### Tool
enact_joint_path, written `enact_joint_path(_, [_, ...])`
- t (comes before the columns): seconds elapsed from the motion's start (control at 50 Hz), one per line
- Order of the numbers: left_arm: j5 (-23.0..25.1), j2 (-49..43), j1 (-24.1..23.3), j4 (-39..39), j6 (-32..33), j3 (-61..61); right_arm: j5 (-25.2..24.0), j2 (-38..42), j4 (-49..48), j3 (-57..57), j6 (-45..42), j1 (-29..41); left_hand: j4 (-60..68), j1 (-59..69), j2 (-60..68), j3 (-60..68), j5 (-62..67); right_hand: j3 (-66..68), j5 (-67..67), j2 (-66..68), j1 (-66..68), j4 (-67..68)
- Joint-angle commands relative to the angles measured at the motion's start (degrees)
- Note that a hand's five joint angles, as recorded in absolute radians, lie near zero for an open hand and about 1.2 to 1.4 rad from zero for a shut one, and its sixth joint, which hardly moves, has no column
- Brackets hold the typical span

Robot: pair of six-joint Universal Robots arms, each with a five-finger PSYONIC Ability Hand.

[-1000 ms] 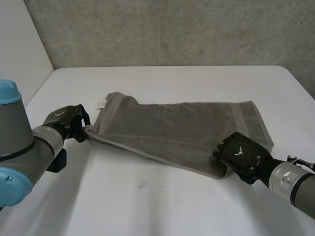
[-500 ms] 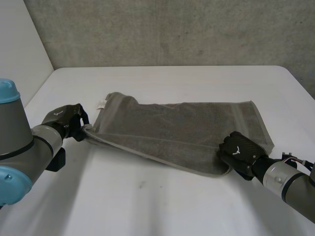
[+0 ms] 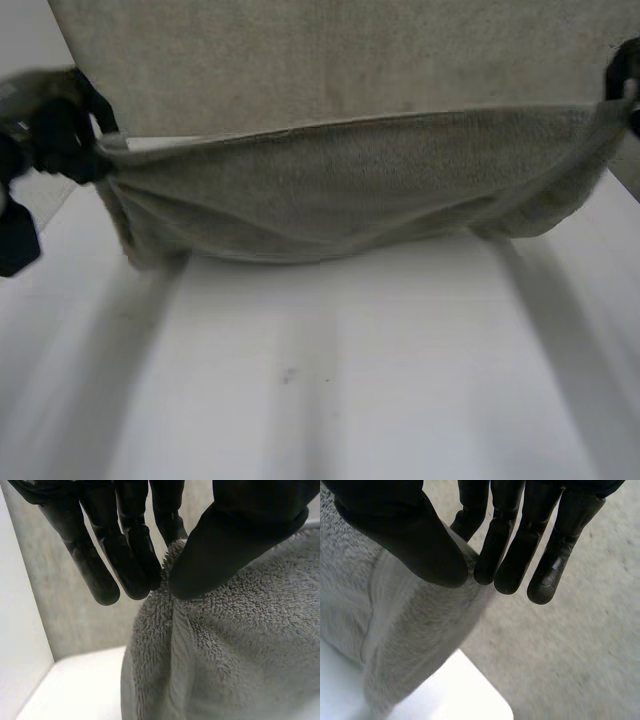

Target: Fold the towel.

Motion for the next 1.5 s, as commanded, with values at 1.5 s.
enact_joint_path(1.5, [-2.2, 0.2, -4.9, 5.3, 3.5, -5.4, 8.5, 27.8, -15.5, -2.7, 9.1, 23.6, 10.3, 14.2, 10.2, 10.3, 11.6, -58.3, -58.1, -58.3, -68.5, -58.5])
